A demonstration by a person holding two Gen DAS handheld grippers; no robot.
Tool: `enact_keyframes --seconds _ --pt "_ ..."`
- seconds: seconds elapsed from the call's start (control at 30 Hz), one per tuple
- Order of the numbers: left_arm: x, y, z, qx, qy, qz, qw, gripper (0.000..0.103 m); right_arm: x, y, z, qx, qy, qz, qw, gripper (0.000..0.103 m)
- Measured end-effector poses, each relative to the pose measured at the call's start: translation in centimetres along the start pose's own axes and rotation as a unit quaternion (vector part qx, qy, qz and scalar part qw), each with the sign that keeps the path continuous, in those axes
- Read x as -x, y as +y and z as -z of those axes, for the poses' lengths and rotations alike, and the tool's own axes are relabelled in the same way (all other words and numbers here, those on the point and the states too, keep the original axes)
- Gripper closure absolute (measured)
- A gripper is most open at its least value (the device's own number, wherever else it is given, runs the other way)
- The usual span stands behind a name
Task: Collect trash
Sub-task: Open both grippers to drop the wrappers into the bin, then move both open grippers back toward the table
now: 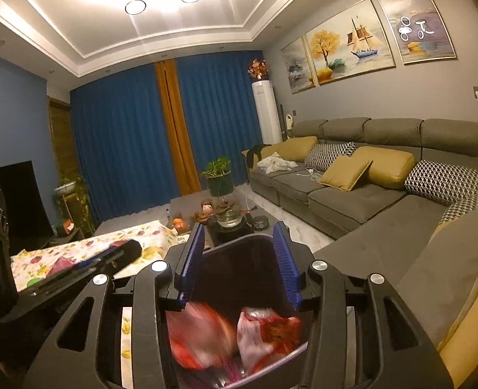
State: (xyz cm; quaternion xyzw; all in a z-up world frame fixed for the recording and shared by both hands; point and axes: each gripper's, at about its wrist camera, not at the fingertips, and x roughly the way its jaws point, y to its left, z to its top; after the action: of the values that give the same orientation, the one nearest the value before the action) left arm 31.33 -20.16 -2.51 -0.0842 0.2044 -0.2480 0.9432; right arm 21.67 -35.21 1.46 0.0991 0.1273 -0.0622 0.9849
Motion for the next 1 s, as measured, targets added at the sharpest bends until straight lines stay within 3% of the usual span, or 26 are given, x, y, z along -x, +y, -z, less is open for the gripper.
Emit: enact_keyframes --seconds 0.23,0.33,0.57,0.7,1.0 --pt "4.0 0.3 0.1 -0.012 -0.034 -0.047 0.9982 0.017 1.6 0.7 0.4 0.002 0.002 0.005 1.000 0.047" --pt "6.1 0.5 0.4 -0.026 -0.043 -0.076 0.9958 0.011 2.9 1.3 0.8 0.005 -0.005 0.005 1.000 0.037" --pt "11.3 1.8 1.7 -0.032 -0.046 -0.132 0.9897 0.008 5.3 3.1 1.3 0.013 -0.017 -0.004 1.000 0.022" --pt "14.6 4.0 2.6 -0.020 -0.044 -0.157 0.9865 0.008 6.4 4.3 1.9 0.015 -0.014 -0.021 1.000 0.021" --pt "23.0 10.6 6.3 -0.018 -0.035 -0.256 0.9658 0.008 7.6 8.4 4.0 0.035 0.003 -0.066 0.997 0.020"
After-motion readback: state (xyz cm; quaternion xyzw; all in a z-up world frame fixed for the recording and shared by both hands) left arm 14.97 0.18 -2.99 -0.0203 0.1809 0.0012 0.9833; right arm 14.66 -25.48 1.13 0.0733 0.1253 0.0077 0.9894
